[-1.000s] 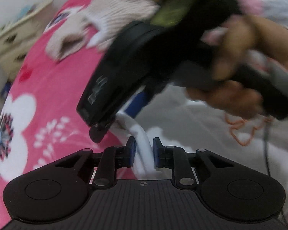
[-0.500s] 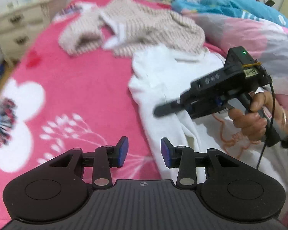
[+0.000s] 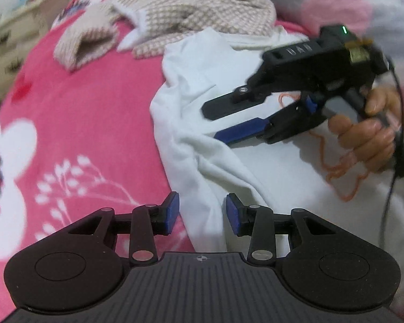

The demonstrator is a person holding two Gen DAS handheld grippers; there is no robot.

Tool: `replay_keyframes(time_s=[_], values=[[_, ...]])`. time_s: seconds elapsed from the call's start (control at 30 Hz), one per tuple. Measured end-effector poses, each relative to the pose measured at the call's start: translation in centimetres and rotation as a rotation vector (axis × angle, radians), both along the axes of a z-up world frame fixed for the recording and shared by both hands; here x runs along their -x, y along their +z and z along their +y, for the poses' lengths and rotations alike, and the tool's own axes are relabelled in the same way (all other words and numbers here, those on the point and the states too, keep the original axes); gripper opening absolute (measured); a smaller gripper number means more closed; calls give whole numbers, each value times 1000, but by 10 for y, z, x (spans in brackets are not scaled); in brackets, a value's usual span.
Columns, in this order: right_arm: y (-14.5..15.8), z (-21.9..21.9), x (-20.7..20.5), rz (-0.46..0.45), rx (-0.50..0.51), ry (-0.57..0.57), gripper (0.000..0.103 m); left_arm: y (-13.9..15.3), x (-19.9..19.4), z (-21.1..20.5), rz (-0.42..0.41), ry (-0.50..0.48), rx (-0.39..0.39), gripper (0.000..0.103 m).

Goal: Fold clothes

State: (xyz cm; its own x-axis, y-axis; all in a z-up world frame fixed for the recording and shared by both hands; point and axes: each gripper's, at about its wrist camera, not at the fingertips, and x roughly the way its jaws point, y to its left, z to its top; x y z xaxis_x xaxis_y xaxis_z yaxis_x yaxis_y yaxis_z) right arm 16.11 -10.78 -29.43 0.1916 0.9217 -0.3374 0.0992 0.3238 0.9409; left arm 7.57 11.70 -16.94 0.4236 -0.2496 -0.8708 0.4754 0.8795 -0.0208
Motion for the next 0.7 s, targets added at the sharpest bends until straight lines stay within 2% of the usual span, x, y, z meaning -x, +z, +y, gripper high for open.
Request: replay_keyframes(time_s=[0.1,0.23,0.3,0.37,0.47,0.57,0.63,0.7], values=[[2,2,0,-12,7,11,47,-4,-2,-13,-46,-20,-78,41],[3,1,1,-20,14,11,47,-8,-11,-9,-138,45,-162,41],[4,0,3,-26,18,10,47,-3,-15,5,-172,110,-169,41],[9,-2,7,-52,47,19,47,2,-18,22,-159,172,-135,40],[24,2,15,-147,136,56,47,3,-20,41,-118,225,-107,37],[45,21,26,-303,235,122,43,-2,-23,52,-70,257,-90,37],[52,40,35,-433,365,186,42,-4,-25,57,-42,269,-74,38],[56,59,46,-565,510,250,36,-4,-26,65,-11,298,-58,40]])
